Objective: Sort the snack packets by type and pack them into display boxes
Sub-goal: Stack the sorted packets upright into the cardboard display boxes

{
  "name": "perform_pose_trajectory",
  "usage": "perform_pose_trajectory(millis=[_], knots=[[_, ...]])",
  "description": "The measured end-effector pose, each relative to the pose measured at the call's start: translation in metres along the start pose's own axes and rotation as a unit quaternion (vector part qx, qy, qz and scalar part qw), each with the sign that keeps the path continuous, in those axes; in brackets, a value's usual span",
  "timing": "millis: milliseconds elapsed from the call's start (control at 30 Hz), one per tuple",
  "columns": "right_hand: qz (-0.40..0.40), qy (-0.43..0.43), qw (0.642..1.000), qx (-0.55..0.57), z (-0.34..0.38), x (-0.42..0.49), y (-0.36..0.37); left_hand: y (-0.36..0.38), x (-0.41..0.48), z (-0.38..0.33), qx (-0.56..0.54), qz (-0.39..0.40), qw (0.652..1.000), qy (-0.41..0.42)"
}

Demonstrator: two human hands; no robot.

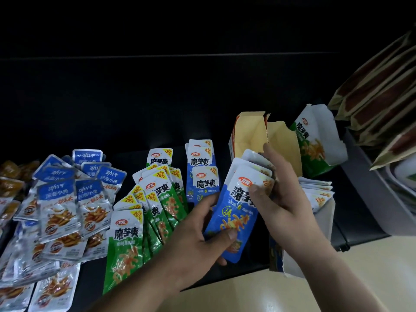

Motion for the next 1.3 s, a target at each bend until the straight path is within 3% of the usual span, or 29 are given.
perform_pose_trajectory(millis=[433, 667, 867, 1067, 1233, 1300], knots=[[0.027, 0.044, 0.998, -0.02, -0.002, -0.003, -0.008, 0.015, -0.002, -0.015, 0.063, 0.026, 0.997, 0.042], [0.069, 0.102, 0.99, 0.071, 0.0, -0.006, -0.012, 0.009, 0.0, -0.019, 0.093, 0.016, 0.994, 0.045], [0.014, 0.151, 0.983, 0.103, -0.008, -0.005, -0.017, 0.01, -0.001, -0.017, 0.107, 0.01, 0.993, 0.051], [0.033, 0.178, 0.98, 0.079, -0.01, -0.006, -0.006, 0.009, 0.0, -0.017, 0.117, 0.005, 0.992, 0.056], [-0.027, 0.185, 0.964, 0.19, -0.002, -0.014, -0.003, 0.007, 0.002, -0.015, 0.098, -0.02, 0.994, 0.054], [-0.011, 0.194, 0.953, 0.235, 0.0, -0.022, 0.007, 0.01, 0.003, -0.015, 0.087, -0.034, 0.993, 0.073]])
Point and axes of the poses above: each hand's wrist, its own x-axis towards the middle knuckle, its own y-axis out of the palm, z = x × y, the point moved 2 cm from there along x, towards the middle knuckle, and after that the axes turned 2 degrees about -y, right-handed, at the moved point
